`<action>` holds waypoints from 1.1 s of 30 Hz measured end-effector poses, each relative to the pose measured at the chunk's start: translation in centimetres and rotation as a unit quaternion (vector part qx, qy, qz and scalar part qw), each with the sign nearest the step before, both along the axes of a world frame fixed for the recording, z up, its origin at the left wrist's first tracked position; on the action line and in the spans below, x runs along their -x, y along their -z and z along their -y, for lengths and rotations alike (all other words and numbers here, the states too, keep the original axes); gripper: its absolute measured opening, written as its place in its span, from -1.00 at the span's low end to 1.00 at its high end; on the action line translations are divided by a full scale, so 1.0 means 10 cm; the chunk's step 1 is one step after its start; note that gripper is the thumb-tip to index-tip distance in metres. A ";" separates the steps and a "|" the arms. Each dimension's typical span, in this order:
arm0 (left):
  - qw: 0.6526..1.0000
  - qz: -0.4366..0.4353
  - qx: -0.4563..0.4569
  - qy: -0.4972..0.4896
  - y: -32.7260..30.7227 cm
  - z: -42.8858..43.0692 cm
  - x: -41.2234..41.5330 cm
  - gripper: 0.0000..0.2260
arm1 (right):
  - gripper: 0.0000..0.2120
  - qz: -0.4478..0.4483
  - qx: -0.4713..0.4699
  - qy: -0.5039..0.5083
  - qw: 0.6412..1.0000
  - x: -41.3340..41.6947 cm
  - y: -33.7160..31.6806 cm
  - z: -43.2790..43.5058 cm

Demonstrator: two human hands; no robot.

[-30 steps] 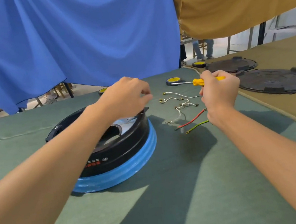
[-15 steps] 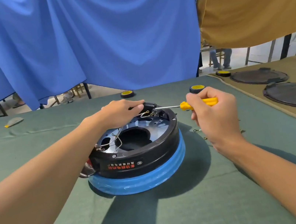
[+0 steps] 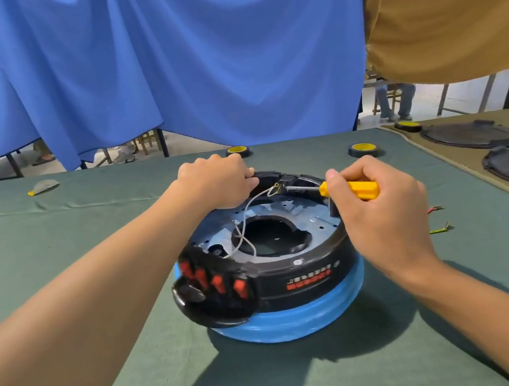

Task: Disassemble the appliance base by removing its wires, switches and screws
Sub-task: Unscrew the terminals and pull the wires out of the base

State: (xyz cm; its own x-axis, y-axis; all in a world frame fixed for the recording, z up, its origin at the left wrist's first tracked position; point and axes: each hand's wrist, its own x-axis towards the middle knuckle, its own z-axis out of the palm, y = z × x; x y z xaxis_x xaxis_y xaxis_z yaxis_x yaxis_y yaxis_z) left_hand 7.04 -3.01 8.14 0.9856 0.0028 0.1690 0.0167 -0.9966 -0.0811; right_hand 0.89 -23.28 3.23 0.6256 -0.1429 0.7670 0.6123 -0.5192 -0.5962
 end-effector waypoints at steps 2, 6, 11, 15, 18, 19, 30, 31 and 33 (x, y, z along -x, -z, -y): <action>0.999 0.023 -0.044 -0.017 0.00 -0.01 0.05 -0.61 | -0.75 0.000 -0.007 0.004 1.000 0.04 -0.05 -0.01; 0.991 0.059 -0.112 -0.044 0.08 -0.04 0.10 -0.84 | -0.75 -0.022 -0.037 -0.009 0.999 0.16 -0.07 -0.13; 0.988 0.075 -0.131 -0.043 0.11 -0.14 0.14 -0.86 | -0.76 -0.047 -0.053 -0.040 0.997 0.12 0.03 -0.30; 0.994 0.093 -0.045 -0.045 0.06 -0.38 0.19 -0.74 | -0.76 -0.107 -0.049 -0.072 0.991 -0.18 -0.04 -0.21; 0.984 0.127 0.089 -0.088 0.08 -0.55 0.23 -0.75 | -0.77 -0.126 -0.084 -0.088 0.985 -0.31 -0.13 -0.15; 0.977 0.133 0.134 -0.098 0.11 -0.58 0.23 -0.77 | -0.78 -0.118 -0.108 -0.083 0.984 -0.31 -0.15 -0.16; 0.759 0.041 0.649 -0.034 0.31 -0.49 0.18 -0.72 | -0.77 -0.141 -0.215 -0.023 0.966 -0.05 -0.12 -0.59; 0.771 0.049 0.634 -0.039 0.31 -0.50 0.18 -0.71 | -0.77 -0.142 -0.212 -0.012 0.967 -0.08 -0.13 -0.60; 0.796 0.065 0.600 -0.054 0.31 -0.55 0.16 -0.68 | -0.76 -0.152 -0.202 0.005 0.967 -0.18 -0.14 -0.57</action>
State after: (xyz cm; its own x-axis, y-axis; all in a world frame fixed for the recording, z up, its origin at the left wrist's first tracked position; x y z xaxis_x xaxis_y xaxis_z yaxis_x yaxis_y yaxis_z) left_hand 5.46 2.46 5.08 0.9430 0.3227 0.0812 0.0384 -0.3479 0.9368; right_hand 2.64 -17.58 4.60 0.8111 -0.3995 0.4271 0.3725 -0.2101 -0.9039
